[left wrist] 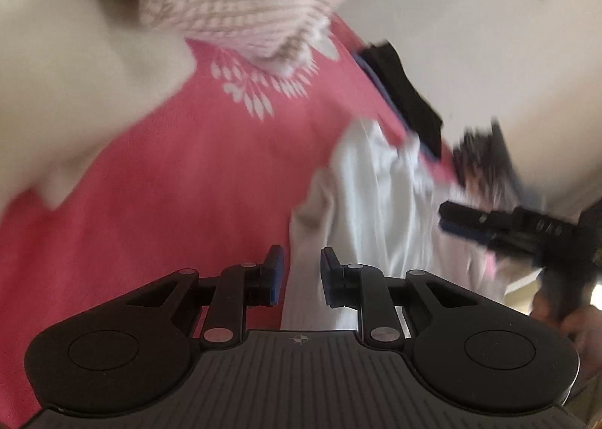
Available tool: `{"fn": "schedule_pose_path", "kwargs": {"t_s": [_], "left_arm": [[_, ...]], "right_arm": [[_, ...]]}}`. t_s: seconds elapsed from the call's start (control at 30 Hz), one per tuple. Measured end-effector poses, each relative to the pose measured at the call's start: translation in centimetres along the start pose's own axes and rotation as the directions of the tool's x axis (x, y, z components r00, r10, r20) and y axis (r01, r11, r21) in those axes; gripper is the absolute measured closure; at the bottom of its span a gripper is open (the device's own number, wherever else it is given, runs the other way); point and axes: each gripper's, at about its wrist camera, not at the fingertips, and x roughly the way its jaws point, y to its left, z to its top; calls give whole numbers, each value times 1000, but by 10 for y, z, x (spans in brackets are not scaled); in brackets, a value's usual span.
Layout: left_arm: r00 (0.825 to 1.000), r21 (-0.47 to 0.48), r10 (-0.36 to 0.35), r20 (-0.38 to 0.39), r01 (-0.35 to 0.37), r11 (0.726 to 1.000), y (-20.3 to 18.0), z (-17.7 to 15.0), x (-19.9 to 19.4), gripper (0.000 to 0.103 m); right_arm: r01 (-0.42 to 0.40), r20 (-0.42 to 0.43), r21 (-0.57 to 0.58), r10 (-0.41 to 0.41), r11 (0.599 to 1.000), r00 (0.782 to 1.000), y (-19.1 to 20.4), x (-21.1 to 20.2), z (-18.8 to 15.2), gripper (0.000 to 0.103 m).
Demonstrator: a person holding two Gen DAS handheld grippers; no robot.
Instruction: Fold clothes
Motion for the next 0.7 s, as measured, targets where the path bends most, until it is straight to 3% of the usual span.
{"fn": "schedule_pose_path", "kwargs": {"t_s": [0.33, 0.6, 0.63, 0.67, 0.7], "left_arm": [[998, -47, -60, -19, 59, 997, 8, 16, 45, 83], [996, -48, -86, -9, 85, 995, 12, 15, 48, 85], [996, -45, -89, -7, 88, 995, 12, 15, 50, 86], [996, -42, -88, -4, 88, 995, 12, 15, 49, 91], [996, -39, -85, 0, 85, 996, 13, 14, 49, 95]], "right_arm": [[55, -36, -12, -56, 998, 998, -3, 76, 72, 61], [69, -70, -55, -73, 996, 995, 2, 123, 88, 65], [68, -78, -62, -73, 996, 994, 3, 127, 87, 73], [73, -84, -69, -79, 995, 993, 3, 128, 86, 91], [76, -86, -74, -82, 994, 993, 2, 129, 85, 98]]}}
